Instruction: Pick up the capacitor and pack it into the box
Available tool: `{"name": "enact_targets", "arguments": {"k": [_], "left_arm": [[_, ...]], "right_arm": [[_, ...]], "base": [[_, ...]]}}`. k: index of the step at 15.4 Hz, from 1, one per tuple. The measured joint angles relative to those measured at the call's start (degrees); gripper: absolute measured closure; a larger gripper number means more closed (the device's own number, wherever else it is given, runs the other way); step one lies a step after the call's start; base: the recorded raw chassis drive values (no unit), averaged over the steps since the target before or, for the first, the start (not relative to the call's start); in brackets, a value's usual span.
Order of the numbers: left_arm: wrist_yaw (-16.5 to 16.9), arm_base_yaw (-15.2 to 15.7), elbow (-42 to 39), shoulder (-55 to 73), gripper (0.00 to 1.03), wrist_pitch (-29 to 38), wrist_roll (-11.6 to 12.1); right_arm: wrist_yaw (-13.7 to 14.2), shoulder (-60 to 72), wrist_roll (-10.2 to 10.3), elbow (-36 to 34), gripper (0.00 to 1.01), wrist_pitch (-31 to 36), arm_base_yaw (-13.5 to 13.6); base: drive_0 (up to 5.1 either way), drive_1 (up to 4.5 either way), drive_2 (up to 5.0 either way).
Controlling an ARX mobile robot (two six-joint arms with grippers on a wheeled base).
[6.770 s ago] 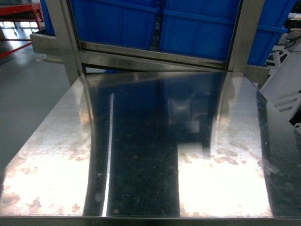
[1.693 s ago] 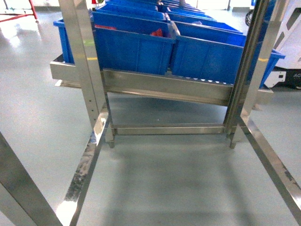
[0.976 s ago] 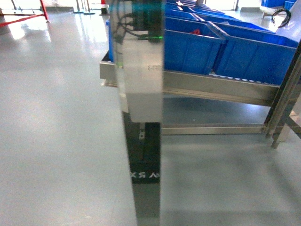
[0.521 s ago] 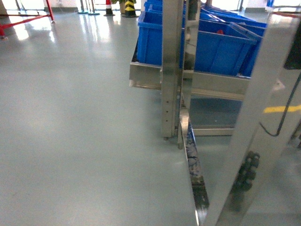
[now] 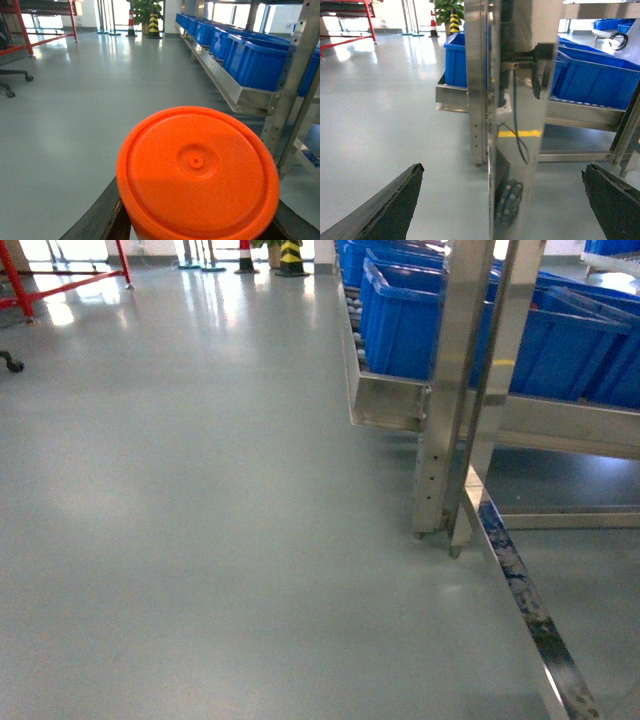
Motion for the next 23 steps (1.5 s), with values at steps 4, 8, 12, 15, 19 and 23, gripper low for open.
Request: {"name": "enact_targets", "arguments": {"k": [4,8,12,15,19,23], "left_arm": [[0.0,0.0,0.0,0.0,0.58,-0.1,0.0],[0.0,0.0,0.0,0.0,0.58,-0.1,0.0],[0.0,0.0,0.0,0.0,0.58,0.0,0.0],[0.0,0.0,0.0,0.0,0.58,0.0,0.0],[0.0,0.0,0.0,0.0,0.58,0.0,0.0],[0.0,0.0,0.0,0.0,0.58,-0.1,0.0]], "right_arm": [[0.0,0.0,0.0,0.0,0.03,-0.1,0.0],[0.0,0.0,0.0,0.0,0.03,0.0,0.0],[0.0,0.0,0.0,0.0,0.03,-0.1,0.0],[0.0,0.0,0.0,0.0,0.03,-0.1,0.0],[0.0,0.0,0.0,0.0,0.03,-0.1,0.0],[0.0,0.0,0.0,0.0,0.03,-0.1,0.0]], "base": [[-5.0,2.37,2.4],[-5.0,2.4,2.4],[-5.0,2.4,2.4],[-4.9,2.48,2.5],[-4.9,2.48,2.5],[-5.1,2.32,2.3]]}}
